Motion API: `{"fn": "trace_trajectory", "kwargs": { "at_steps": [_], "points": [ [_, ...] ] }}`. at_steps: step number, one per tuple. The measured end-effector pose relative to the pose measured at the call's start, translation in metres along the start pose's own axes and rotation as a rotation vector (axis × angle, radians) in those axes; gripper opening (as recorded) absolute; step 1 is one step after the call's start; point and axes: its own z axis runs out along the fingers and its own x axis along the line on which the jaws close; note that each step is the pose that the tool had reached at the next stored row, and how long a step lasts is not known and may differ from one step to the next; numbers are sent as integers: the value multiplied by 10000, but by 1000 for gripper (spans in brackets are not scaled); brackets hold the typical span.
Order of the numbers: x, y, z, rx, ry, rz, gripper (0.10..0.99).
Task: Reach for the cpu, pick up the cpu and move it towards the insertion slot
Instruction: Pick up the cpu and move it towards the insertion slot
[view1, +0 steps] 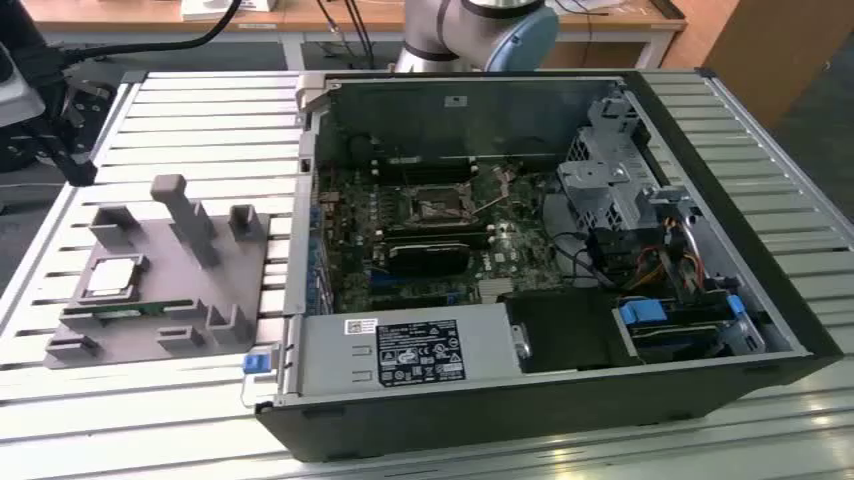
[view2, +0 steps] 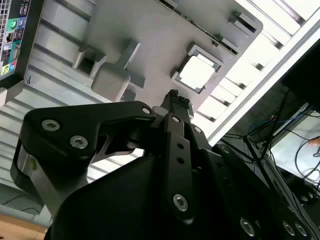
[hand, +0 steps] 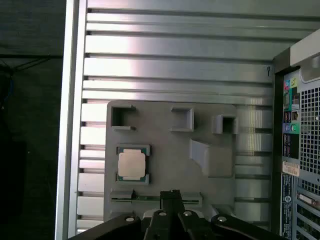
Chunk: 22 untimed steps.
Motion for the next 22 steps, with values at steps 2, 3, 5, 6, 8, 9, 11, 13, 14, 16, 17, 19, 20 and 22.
{"fn": "trace_trajectory", "kwargs": {
  "at_steps": [2,3,5,6,8,9,11,13,14,16,17,19,20,22],
  "points": [
    [0,0,0,-1,0,0,106],
    [0,0,0,0,0,0,106],
    [13,0,0,1,2,1,106],
    [25,1,0,1,1,1,106],
    [64,1,2,0,0,0,106],
    [89,2,3,0,0,0,106],
    [132,2,7,0,0,0,106],
    [159,2,16,-1,-2,0,106],
    [170,2,21,0,0,0,106],
    [191,2,31,-1,0,0,106],
    [199,2,35,0,0,0,106],
    [211,2,44,-1,-1,-1,106],
    [214,1,51,-1,-2,-1,106],
    [215,0,61,7,1,-1,114]
  ]
}}
